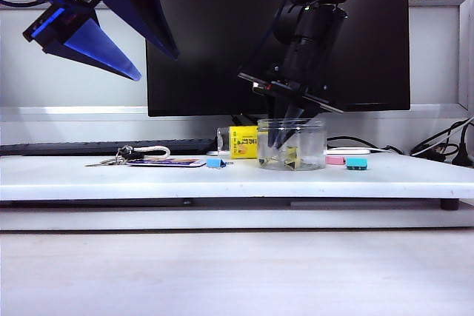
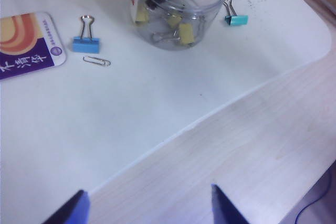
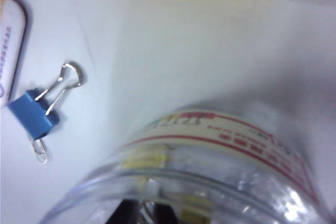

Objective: Take the clips out of the round transparent plastic box and place them on the table.

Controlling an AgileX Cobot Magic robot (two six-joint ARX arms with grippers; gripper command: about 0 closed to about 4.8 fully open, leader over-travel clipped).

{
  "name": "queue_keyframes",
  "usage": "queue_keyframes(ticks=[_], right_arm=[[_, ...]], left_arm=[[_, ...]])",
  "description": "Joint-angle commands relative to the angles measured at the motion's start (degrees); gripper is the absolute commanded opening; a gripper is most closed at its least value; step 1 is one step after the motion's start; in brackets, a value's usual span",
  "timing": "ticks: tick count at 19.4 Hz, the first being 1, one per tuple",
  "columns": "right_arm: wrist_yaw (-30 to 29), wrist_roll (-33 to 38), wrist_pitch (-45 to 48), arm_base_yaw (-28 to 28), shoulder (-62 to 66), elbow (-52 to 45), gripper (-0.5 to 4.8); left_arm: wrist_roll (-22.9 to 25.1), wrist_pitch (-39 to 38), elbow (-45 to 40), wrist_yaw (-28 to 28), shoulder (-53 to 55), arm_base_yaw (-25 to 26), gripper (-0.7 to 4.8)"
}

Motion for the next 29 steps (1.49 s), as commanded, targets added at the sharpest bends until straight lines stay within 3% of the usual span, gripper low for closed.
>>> queue_keyframes(ticks=[1, 7, 9, 15, 18, 29], right_arm=[[1.4, -0.1, 0.9, 0.1, -0.3, 0.3, 0.25], [2.1, -2.1, 0.3, 0.1, -0.3, 0.3, 0.23], [1.8, -3.2, -1.3, 0.1, -0.3, 0.9, 0.78], [2.7, -4.9, -6.1, 0.1, -0.3, 4.6, 0.92], [7.3, -5.0, -8.3, 0.1, -0.3, 4.6, 1.28], [1.7, -4.9, -9.4, 0.1, -0.3, 4.5, 1.50]], left_arm=[[0.5, 0.1, 0.3, 0.3, -0.1, -0.1, 3.10], [0.5, 0.0, 0.3, 0.3, -0.1, -0.1, 3.10], [0.9, 0.1, 0.3, 0.3, -0.1, -0.1, 3.10], [0.9, 0.1, 0.3, 0.3, -0.1, -0.1, 3.10], [1.1, 0.1, 0.3, 0.3, -0.1, -0.1, 3.10], [1.4, 0.1, 0.3, 0.3, -0.1, -0.1, 3.10]])
